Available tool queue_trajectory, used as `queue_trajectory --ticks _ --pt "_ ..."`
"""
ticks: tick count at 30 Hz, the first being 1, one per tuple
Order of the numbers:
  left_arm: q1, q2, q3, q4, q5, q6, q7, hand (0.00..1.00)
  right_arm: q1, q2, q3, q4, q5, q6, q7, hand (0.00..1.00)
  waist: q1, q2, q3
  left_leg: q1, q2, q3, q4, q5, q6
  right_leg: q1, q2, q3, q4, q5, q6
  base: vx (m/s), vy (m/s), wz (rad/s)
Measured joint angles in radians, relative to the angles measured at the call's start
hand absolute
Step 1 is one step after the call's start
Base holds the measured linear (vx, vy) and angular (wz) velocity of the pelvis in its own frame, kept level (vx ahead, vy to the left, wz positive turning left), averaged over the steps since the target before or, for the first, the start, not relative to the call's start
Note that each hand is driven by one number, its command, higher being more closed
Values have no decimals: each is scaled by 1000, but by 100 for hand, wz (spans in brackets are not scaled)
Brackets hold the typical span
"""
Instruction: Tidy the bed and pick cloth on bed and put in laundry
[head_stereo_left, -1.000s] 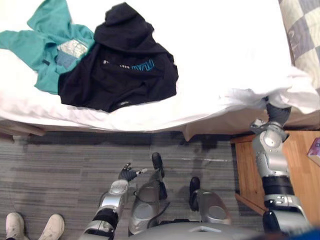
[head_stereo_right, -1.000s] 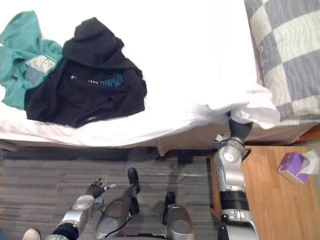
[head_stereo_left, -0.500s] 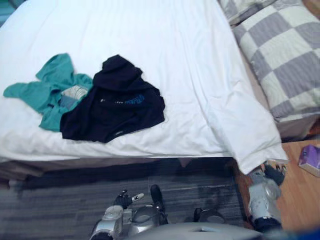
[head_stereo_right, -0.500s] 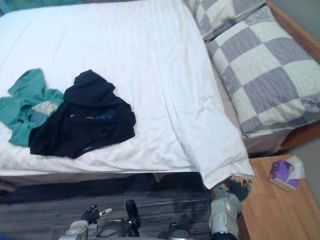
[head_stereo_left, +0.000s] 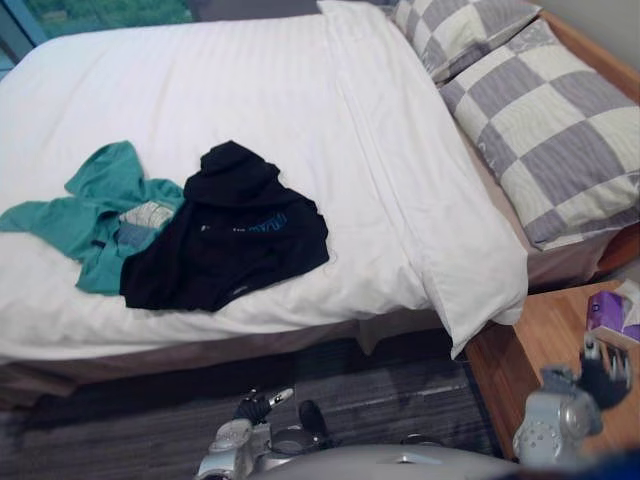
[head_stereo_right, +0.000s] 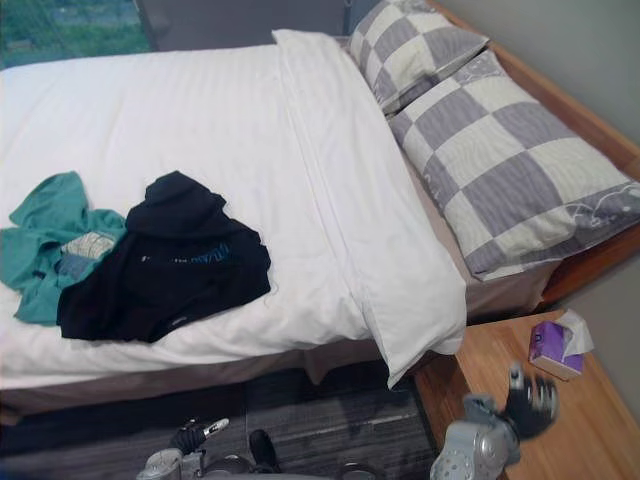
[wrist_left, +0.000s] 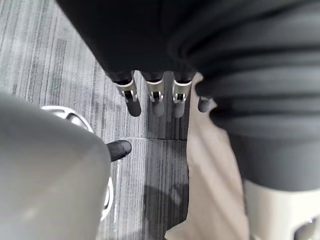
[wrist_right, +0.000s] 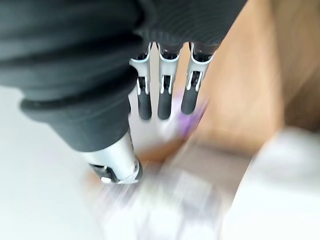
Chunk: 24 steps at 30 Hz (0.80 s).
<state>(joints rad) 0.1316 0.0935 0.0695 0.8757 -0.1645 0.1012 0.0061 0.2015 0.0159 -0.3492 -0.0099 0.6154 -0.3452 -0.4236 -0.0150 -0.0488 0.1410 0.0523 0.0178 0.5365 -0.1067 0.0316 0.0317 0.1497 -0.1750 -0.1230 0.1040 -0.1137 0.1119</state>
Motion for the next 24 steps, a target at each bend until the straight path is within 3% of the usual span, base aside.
queue_trajectory --ticks 2,5,7,9,13,16,19,24 --pt "9 15 -23 -12 -1 3 0 0 -12 -3 27 -43 -8 0 108 100 0 -13 -11 0 -2 -10 0 -2 1 -2 3 -2 4 5 -8 69 -14 11" --pt "8 44 -75 -11 -22 3 3 0 -96 -63 66 -43 93 0 292 100 -10 -7 -9 -20 -11 -57 1 4 11 -31 4 -2 42 -8 -30 62 -36 34" --pt "0 53 -93 -11 -26 3 6 0 -179 -111 80 -42 140 -1 338 100 -13 1 -2 -61 -16 -69 2 16 18 -71 2 1 53 -19 -48 -1 -28 26" --pt "-43 56 -109 -7 -67 3 20 0 -363 -200 85 -37 213 -19 372 100 -19 20 66 -128 -19 -87 7 48 29 -126 3 1 50 -27 -60 -66 -44 31" --pt "-93 61 -107 -8 -101 -5 34 0 -584 -304 81 -3 307 -36 374 100 -7 72 176 -211 -17 -110 7 93 35 -188 8 4 54 -49 -49 -117 -41 21" --pt "-116 71 -106 -8 -101 -12 44 0 -674 -317 82 2 356 -36 364 100 12 96 230 -271 1 -117 7 123 31 -262 20 7 96 -68 -45 -112 -63 11" --pt "-138 70 -106 -11 -102 -28 46 0 -711 -322 79 -10 426 -67 324 100 25 100 241 -355 13 -120 7 142 22 -379 26 6 171 -93 -46 -71 -56 9" --pt "-233 35 -106 -35 -141 -48 87 0 -807 -348 72 -54 546 -119 301 100 33 117 311 -459 12 -100 8 167 21 -549 13 27 296 -128 -48 -43 -21 -2"
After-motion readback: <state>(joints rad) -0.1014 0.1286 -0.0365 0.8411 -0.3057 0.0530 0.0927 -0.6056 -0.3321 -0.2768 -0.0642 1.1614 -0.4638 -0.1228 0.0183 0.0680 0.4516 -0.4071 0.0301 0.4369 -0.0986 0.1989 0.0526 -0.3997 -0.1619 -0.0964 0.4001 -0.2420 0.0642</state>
